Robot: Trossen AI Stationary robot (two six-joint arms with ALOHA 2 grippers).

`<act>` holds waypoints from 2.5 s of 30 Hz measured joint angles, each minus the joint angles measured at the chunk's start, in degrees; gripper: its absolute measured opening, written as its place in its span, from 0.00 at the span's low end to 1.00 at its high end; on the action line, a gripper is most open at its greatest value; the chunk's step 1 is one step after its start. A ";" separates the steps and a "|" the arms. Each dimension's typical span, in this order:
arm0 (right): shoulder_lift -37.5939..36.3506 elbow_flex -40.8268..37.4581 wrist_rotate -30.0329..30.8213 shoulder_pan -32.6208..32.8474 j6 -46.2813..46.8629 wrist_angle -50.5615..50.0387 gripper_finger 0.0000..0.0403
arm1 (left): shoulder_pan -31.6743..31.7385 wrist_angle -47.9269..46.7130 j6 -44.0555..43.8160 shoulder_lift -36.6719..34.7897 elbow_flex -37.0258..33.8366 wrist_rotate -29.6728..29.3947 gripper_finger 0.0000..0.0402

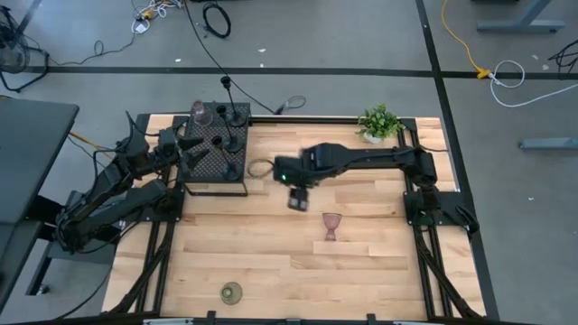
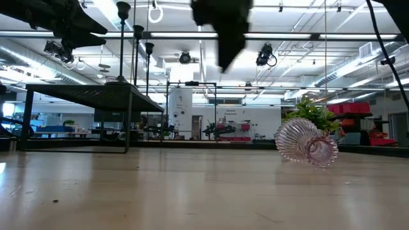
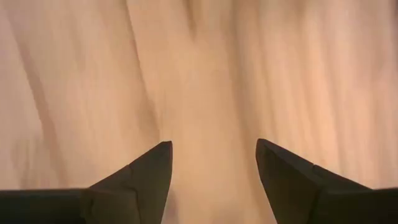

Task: Pick & Place candle stick holders
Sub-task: Align the pink candle holder with the other pink candle holder on the shelf

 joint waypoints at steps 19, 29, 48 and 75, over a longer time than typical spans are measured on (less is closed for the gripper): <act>0.17 -13.62 0.41 12.89 15.03 -16.66 0.57 | 0.00 0.04 0.13 -0.02 0.00 0.18 0.56; 0.15 -26.49 -0.37 17.05 25.41 -16.62 0.57 | 0.00 0.07 0.13 -0.01 0.00 0.20 0.56; 0.17 -33.29 -8.99 22.70 32.03 12.38 0.57 | 0.00 1.14 0.07 -0.02 0.00 0.17 0.56; 0.17 -33.29 -2.24 20.55 27.93 21.26 0.57 | 0.00 1.44 -0.37 -0.02 0.00 0.17 0.56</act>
